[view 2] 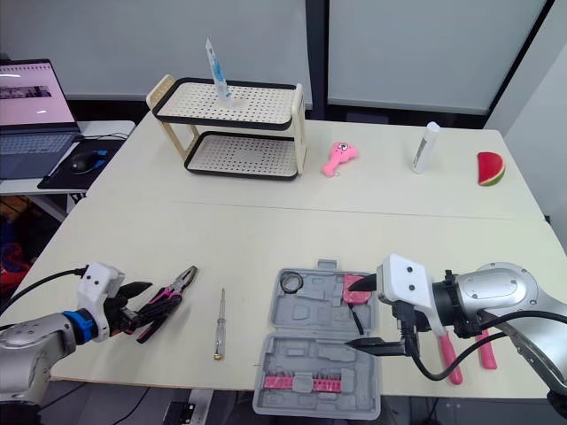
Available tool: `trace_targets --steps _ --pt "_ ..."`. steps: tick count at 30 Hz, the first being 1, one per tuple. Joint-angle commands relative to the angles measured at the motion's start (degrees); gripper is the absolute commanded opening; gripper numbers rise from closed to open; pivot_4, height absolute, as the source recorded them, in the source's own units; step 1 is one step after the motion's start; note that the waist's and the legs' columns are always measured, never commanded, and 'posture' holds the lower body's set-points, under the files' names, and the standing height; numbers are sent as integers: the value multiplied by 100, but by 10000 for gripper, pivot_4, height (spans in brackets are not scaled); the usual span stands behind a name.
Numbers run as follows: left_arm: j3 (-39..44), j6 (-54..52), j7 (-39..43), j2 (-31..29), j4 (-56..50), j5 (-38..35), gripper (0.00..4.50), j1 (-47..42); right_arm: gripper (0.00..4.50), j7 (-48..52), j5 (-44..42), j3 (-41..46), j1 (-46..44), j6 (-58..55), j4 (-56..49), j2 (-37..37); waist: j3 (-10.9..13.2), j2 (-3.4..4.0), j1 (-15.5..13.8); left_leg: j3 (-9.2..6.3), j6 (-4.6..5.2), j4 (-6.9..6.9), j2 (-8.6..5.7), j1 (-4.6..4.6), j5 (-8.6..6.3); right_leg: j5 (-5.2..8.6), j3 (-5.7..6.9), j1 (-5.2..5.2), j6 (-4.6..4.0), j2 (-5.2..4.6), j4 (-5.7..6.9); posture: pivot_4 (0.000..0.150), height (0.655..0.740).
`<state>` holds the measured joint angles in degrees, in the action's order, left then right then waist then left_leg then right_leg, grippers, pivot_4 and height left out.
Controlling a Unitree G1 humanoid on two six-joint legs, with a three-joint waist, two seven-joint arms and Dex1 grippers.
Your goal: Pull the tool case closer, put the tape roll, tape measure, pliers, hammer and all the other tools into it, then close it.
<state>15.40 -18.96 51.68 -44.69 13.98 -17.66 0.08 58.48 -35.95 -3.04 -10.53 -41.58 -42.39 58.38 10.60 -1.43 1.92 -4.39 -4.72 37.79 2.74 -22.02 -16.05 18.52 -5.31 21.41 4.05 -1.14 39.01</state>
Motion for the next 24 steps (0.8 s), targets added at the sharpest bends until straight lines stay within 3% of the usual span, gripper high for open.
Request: trace_targets --steps 1,10,13,18,24 --pt "-175 184 -105 13 266 249 45000 -116 44656 -74 34 43 -13 80 -176 -19 0 0 -2 0 0 1 0 0 0 0 0 0 0 0 0 1500 7350" --pt "-600 166 -86 59 551 530 45000 -255 44656 -214 46 -44 -72 -5 -281 -122 -12 30 -13 -1 0 2 -2 5 0 0 1 -7 1 -1 3 1500 7350" --pt "-691 80 -77 62 503 600 39268 -184 45000 -242 24 -41 -72 -31 -311 -125 -20 44 -13 -2 0 2 -2 7 0 0 1 -9 1 -1 3 1500 7350" --pt "-694 -34 -78 99 361 560 25637 -52 45000 -278 15 -26 -70 -46 -317 -131 -26 55 -11 -1 0 2 -3 9 0 0 -1 -10 1 -2 3 1500 7350" --pt "-84 -178 -25 -142 -394 217 25077 161 45000 -379 45 65 -22 57 -351 -204 -23 50 7 0 0 1 -2 7 0 0 -4 -8 1 -2 3 1500 7350"
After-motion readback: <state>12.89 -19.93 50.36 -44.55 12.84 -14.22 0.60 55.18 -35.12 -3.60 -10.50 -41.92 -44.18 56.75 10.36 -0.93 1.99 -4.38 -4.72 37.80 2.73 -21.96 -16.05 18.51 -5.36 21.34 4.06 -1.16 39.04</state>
